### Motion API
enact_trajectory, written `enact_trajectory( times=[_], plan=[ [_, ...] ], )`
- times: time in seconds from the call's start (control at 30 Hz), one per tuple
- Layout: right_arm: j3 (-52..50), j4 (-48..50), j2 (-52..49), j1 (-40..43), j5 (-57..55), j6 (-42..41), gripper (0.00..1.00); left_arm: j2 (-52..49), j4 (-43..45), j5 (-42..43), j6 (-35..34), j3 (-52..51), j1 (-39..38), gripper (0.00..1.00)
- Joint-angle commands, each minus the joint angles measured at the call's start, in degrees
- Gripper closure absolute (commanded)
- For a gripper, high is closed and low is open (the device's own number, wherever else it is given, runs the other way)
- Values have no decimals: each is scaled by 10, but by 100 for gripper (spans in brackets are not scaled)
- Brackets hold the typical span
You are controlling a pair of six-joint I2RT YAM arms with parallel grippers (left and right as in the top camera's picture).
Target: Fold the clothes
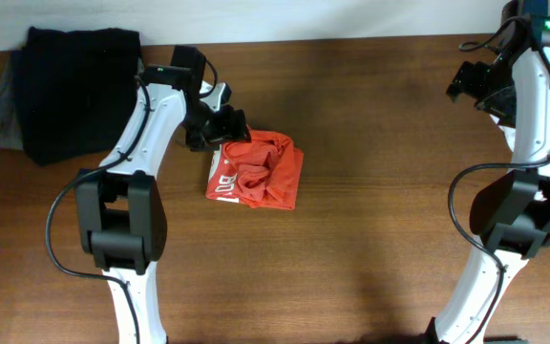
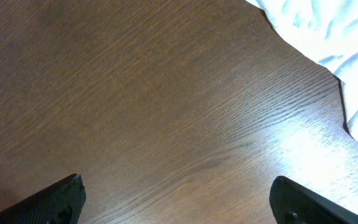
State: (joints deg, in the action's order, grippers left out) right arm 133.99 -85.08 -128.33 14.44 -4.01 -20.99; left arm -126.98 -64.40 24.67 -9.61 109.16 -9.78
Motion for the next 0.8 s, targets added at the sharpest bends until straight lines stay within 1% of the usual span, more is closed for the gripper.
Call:
enact_trajectory(
  times=[0.0,0.1,0.13,0.17,0.23,0.27,0.37,0.47,0.53,0.63,0.67,0.7,0.73,0.77],
  plan=[
    [3,0,7,-1,-1,-3,2,-7,16,10,9,-24,-10,33],
    [3,0,7,-1,-1,-3,2,-7,37,0,9,-34,-29,49],
    [3,0,7,-1,-1,-3,2,-7,43,-17,9,-34,-34,59],
    [3,0,7,-1,-1,-3,2,-7,49,-34,9,-34,-42,77],
    [3,0,7,-1,-1,-3,2,-7,54,-35,2,-34,-46,95],
    [3,0,7,-1,-1,-3,2,-6,55,-34,-4,-31,-46,99],
    [3,0,7,-1,-1,-3,2,-6,54,-33,-13,-19,-50,99],
    [3,0,7,-1,-1,-3,2,-6,55,0,-12,6,-67,99],
    [3,0,7,-1,-1,-3,2,-6,64,9,-12,8,-90,99],
    [3,0,7,-1,-1,-3,2,-6,87,2,-12,8,-123,98],
    [3,0,7,-1,-1,-3,2,-6,98,-5,-12,8,-136,93],
    [3,0,7,-1,-1,-3,2,-6,109,-4,-12,8,-148,92],
    [3,0,7,-1,-1,-3,2,-6,120,-5,-12,8,-159,86],
    [3,0,7,-1,-1,-3,2,-6,128,-5,-12,8,-167,76]
  ],
)
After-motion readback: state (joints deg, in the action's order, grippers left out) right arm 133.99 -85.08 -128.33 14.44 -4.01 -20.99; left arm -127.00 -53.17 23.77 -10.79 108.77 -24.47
